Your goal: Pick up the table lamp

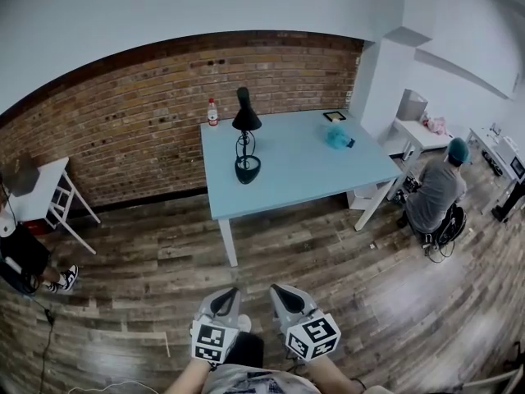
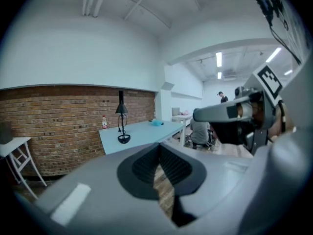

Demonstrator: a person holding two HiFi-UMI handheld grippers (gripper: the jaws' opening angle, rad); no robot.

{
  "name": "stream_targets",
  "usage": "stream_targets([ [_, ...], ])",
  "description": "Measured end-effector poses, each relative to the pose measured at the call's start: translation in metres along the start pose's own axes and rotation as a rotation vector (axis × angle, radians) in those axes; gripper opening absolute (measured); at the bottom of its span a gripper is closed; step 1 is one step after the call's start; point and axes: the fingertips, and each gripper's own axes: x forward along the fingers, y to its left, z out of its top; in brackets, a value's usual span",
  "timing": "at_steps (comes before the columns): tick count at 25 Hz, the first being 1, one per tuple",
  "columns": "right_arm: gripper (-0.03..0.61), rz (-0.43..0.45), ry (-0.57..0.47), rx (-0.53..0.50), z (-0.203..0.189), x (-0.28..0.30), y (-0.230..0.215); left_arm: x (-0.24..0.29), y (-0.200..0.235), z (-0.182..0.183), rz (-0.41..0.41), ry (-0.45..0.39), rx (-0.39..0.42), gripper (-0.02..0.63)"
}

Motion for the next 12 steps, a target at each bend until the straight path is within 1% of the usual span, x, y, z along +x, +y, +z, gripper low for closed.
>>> stream_targets([
  [5,-0.002,-0.037,0.012,-0.013,0.016,0.058,-0.036,0.053,0.043,0.016,-0.023,-0.017,0.014,-0.008],
  [12,-0.002,-0.05,0.011,-0.013,0.044,0.144,-0.069,0.115,0.118,0.042,-0.037,-0.028,0.028,-0.008],
])
